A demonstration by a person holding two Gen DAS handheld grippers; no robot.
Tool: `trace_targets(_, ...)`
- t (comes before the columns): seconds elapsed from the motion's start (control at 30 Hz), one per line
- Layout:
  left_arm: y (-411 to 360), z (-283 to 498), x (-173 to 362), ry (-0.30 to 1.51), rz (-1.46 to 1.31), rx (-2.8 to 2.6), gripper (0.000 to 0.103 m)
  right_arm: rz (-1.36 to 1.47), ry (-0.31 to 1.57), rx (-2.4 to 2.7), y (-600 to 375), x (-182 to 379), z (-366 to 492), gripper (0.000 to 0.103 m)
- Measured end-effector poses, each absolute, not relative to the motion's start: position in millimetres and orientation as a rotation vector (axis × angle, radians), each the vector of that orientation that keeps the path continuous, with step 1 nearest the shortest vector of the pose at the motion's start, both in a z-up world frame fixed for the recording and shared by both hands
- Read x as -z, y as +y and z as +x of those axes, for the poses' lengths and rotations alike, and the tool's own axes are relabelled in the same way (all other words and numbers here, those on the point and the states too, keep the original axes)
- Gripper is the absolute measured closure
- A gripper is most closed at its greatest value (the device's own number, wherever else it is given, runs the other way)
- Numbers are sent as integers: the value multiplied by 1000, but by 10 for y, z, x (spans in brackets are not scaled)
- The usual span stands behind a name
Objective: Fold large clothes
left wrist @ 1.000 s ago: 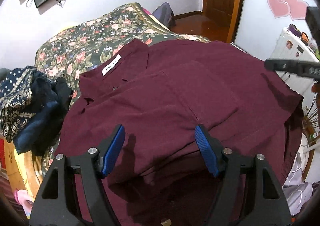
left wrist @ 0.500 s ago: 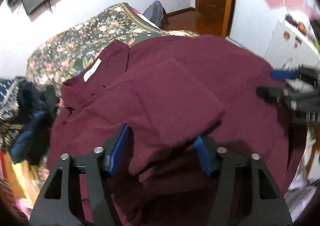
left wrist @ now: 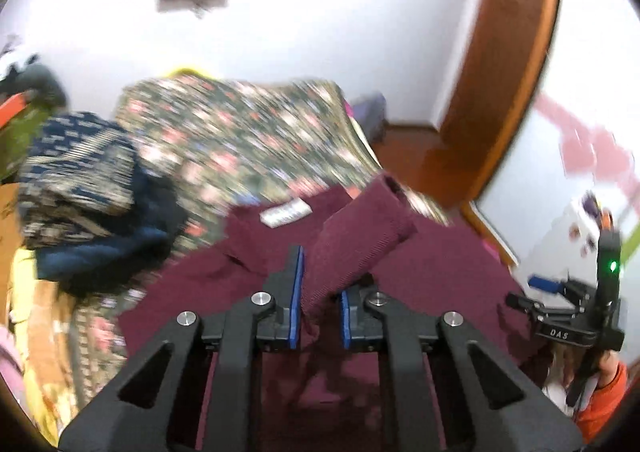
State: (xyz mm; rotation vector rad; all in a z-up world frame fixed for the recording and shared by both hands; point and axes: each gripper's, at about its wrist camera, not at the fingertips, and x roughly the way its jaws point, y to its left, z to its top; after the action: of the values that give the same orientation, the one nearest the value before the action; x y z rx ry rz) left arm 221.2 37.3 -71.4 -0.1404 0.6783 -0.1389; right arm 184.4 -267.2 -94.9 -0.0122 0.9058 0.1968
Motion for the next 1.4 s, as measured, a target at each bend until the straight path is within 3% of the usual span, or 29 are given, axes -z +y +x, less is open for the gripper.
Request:
trace_targets(0.17, 1019, 1970, 477, 598, -219, 12, 94, 9, 876, -206, -2566, 859, 1940, 36)
trace_targets(0.33, 1536, 1815, 627, 613, -304, -86, 94, 30, 887, -227, -2448, 904, 1973, 36)
trace_targets(0.7, 2017, 1691, 1920, 934, -421, -158, 90, 22, 937, -220, -2308, 970, 1972, 36)
trace_targets(0.9, 2061, 1645, 2512, 1096, -480, -150, 81, 25, 956, -205, -2331, 1016, 1985, 36)
trace_targets(0.97, 2029, 1638, 2532, 1114, -444, -166, 71, 39, 968, -207, -2347, 1044, 2003, 36)
trace_targets(1.07, 2018, 1592, 2446, 1115, -388, -209, 57, 55, 983, -211, -2372, 1070, 2027, 36)
trace_targets(1.2, 2179, 1479, 2173, 1073, -391, -225, 57, 47, 971, -190, -2436, 1034, 2051, 36)
trace_targets(1.33, 2407, 1441, 1866, 985, -411, -247, 43, 52, 947, -176, -2539, 964, 2078, 36)
trace_targets(1.4, 2514, 1473, 1733, 950, -428, -251, 42, 55, 936, -157, -2624, 925, 2120, 36)
